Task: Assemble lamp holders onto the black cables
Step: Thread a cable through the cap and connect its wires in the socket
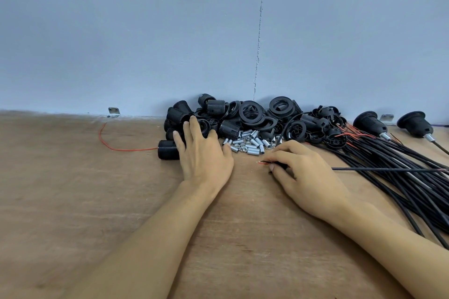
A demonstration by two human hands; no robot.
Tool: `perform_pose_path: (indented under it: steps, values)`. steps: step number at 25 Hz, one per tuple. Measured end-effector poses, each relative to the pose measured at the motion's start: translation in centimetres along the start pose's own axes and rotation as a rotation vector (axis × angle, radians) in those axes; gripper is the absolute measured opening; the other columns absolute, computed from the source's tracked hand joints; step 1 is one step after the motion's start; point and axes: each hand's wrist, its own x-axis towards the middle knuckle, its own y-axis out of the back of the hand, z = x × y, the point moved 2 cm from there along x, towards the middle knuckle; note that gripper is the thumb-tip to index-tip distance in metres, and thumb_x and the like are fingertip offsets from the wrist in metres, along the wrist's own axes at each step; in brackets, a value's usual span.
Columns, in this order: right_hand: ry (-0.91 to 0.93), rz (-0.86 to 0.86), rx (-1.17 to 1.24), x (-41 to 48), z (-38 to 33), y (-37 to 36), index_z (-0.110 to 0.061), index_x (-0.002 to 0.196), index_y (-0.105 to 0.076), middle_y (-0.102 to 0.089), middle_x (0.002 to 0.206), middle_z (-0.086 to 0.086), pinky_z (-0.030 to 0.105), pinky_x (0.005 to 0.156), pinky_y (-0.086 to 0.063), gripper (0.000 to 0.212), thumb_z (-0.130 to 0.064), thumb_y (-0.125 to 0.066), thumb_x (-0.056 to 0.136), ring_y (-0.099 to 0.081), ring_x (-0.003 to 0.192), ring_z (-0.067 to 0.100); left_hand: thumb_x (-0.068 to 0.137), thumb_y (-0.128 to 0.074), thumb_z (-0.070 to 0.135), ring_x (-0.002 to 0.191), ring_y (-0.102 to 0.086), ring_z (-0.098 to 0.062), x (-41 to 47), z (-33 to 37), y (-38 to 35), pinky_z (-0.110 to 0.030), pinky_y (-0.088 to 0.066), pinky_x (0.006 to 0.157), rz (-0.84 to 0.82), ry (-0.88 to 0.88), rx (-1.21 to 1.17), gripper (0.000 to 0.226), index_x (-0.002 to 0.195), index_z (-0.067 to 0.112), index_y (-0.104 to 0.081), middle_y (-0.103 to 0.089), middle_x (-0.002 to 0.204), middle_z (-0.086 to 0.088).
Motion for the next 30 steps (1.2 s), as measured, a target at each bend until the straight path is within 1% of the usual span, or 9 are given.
perform_pose_path:
  steps: [10,14,16,18,20,22,24,26,30]
  values:
    - [-0.025,0.023,0.038,-0.1,0.3,0.0,-0.031,0.112,-0.074,-0.060,0.111,-0.015,0.037,0.090,-0.052,0.022,-0.022,-0.063,0.096,-0.060,0.102,0.011,0.089,-0.066,0.015,0.154,-0.016,-0.029,-0.5,0.6,1.1,-0.045,-0.007,0.127,0.132,-0.129,-0.036,0.048,0.137,0.015,-0.060,-0.019,0.163,-0.016]
    - [-0.085,0.057,0.078,0.1,1.0,0.0,-0.030,0.112,-0.074,-0.061,0.108,-0.015,0.034,0.094,-0.050,0.022,-0.021,-0.065,0.094,-0.059,0.102,0.009,0.086,-0.067,-0.003,0.144,-0.036,-0.038,-1.0,1.1,1.7,-0.046,-0.036,0.119,0.237,-0.160,-0.186,0.042,0.126,0.010,-0.070,-0.035,0.159,-0.014]
    - [-0.093,0.071,0.067,0.1,1.5,0.1,-0.030,0.110,-0.075,-0.061,0.107,-0.015,0.031,0.093,-0.049,0.021,-0.020,-0.066,0.093,-0.059,0.102,0.009,0.085,-0.070,-0.004,0.133,-0.053,-0.034,-1.3,1.6,1.9,-0.042,-0.050,0.104,0.267,-0.267,-0.282,0.027,0.107,0.009,-0.077,-0.049,0.151,-0.011]
    - [-0.120,0.088,0.046,0.1,2.1,0.4,-0.030,0.107,-0.075,-0.061,0.105,-0.015,0.029,0.091,-0.048,0.020,-0.021,-0.066,0.092,-0.059,0.100,0.008,0.083,-0.073,-0.002,0.105,-0.070,-0.027,-2.0,2.4,2.2,-0.028,-0.052,0.089,0.262,-0.421,-0.361,0.014,0.087,0.011,-0.077,-0.061,0.141,-0.006]
    - [-0.162,0.111,0.057,0.1,2.8,0.7,-0.031,0.106,-0.075,-0.062,0.104,-0.016,0.027,0.089,-0.048,0.020,-0.020,-0.067,0.091,-0.059,0.098,0.006,0.077,-0.075,-0.003,0.085,-0.071,-0.023,-2.7,3.4,2.4,-0.024,-0.052,0.079,0.266,-0.574,-0.394,0.015,0.076,0.012,-0.074,-0.066,0.133,-0.007]
    - [-0.182,0.125,0.076,0.2,3.3,1.0,-0.032,0.104,-0.076,-0.062,0.103,-0.015,0.027,0.089,-0.049,0.021,-0.019,-0.068,0.090,-0.059,0.096,0.005,0.072,-0.075,-0.006,0.087,-0.070,-0.022,-3.6,4.5,2.4,-0.026,-0.055,0.077,0.302,-0.705,-0.409,0.017,0.072,0.010,-0.069,-0.068,0.129,-0.011]
    - [-0.196,0.127,0.084,0.2,3.7,1.1,-0.031,0.103,-0.076,-0.063,0.103,-0.014,0.031,0.089,-0.051,0.020,-0.019,-0.068,0.090,-0.059,0.095,0.006,0.073,-0.074,-0.007,0.097,-0.066,-0.018,-4.3,5.0,2.2,-0.014,-0.046,0.087,0.315,-0.759,-0.446,0.020,0.072,0.009,-0.062,-0.068,0.126,-0.012]
    - [-0.217,0.141,0.090,0.3,4.0,1.3,-0.030,0.102,-0.076,-0.064,0.102,-0.013,0.031,0.089,-0.051,0.016,-0.021,-0.068,0.091,-0.059,0.094,0.007,0.077,-0.078,-0.001,0.100,-0.061,-0.011,-4.4,5.2,2.0,-0.004,-0.039,0.090,0.267,-0.684,-0.541,0.030,0.074,0.013,-0.052,-0.069,0.117,-0.005]
    - [-0.234,0.145,0.165,0.3,3.7,1.8,-0.034,0.092,-0.073,-0.065,0.096,-0.014,0.008,0.079,-0.042,0.010,-0.027,-0.067,0.093,-0.058,0.090,0.001,0.079,-0.081,0.013,0.105,-0.064,-0.008,-3.9,4.7,1.0,-0.033,-0.054,0.093,-0.071,-0.257,-0.880,0.040,0.100,0.023,-0.049,-0.062,0.108,0.006]
